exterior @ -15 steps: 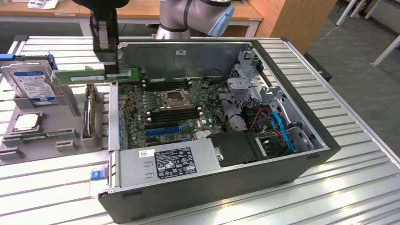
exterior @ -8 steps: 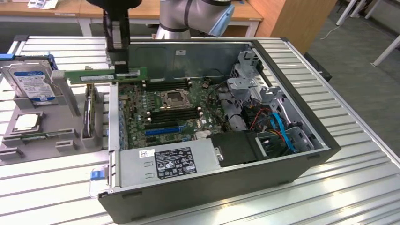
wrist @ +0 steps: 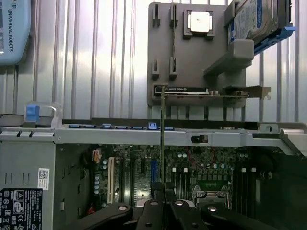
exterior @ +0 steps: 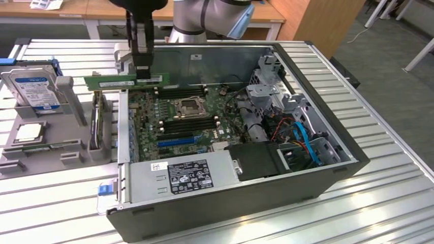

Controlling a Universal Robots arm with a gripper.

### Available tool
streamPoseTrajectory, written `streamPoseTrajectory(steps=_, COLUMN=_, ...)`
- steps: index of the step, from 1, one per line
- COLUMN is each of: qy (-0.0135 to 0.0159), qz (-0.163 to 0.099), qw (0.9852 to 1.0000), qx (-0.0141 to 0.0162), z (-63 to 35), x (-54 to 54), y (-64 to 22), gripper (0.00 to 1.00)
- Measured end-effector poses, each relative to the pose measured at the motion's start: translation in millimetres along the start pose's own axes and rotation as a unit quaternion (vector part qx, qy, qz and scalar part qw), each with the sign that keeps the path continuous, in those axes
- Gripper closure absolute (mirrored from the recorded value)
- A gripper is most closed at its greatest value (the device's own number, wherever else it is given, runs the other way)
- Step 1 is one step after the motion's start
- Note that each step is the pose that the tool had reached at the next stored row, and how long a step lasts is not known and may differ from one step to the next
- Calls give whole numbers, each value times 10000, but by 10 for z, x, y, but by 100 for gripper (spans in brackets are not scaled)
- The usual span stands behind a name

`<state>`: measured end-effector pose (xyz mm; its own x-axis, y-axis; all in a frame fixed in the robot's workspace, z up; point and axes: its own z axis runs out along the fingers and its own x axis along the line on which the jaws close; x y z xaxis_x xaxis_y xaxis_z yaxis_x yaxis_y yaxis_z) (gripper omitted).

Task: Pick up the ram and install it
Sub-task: 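Pick up the ram and move it above insertion slot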

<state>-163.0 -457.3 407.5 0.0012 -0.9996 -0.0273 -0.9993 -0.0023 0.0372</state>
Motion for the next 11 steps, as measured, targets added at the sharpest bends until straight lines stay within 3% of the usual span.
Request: streamPoseTrajectory(steps=11, qy=0, qz=1, qw=10000, qx=-1, z=-9, x=0, y=-235, gripper=88)
